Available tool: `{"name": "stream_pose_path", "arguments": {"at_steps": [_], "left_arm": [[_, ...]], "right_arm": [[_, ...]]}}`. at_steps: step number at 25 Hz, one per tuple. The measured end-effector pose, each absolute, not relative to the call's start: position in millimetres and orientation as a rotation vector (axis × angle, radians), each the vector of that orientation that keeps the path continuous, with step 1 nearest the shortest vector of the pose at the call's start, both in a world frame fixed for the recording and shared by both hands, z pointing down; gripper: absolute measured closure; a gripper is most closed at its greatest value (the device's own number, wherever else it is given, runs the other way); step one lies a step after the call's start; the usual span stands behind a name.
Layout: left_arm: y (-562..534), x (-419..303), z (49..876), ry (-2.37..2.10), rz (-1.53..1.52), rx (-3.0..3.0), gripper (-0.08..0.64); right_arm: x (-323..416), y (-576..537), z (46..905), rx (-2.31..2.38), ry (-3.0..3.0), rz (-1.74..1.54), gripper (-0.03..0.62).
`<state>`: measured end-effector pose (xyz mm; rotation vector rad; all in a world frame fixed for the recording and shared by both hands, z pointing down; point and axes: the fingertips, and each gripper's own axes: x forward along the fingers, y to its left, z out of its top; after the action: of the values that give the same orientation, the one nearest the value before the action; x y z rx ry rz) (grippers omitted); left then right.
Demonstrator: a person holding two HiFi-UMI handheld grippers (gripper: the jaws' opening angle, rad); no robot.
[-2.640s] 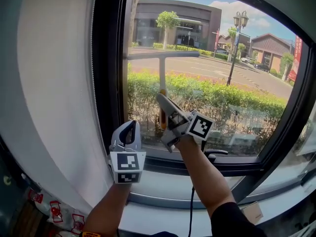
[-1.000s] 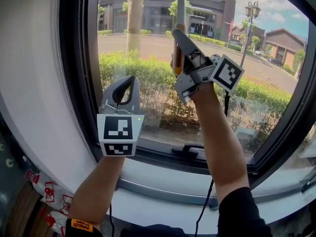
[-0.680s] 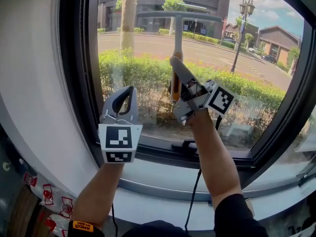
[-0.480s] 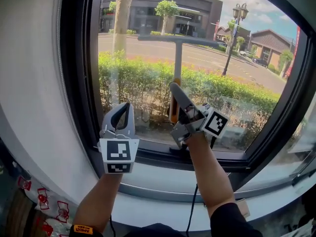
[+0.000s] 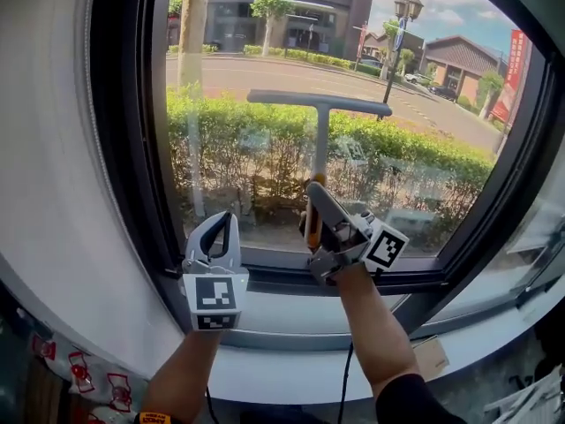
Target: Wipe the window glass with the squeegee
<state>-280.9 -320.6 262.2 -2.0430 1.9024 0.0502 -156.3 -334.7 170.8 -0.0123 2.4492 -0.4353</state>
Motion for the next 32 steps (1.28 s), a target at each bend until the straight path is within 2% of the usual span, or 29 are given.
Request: {"name": "stream_pose_path", "arguments": {"at_steps": [14,25,32], "left_arm": [[-325,-258,222,1.839,0.101,-1.978,0.546],[-330,-208,84,1.757,0.199,-1.781,0.546],[-323,-179,20,1.728,0.263,-1.726,0.546]], "right_arm": [[-142,-330,152,0.052,2.465,-0.393,0.543],[-73,-352,-23,0.043,2.477,-0.094,0.543],[-41,-370,-82,0.068,2.435,-0.111,0.543]]}}
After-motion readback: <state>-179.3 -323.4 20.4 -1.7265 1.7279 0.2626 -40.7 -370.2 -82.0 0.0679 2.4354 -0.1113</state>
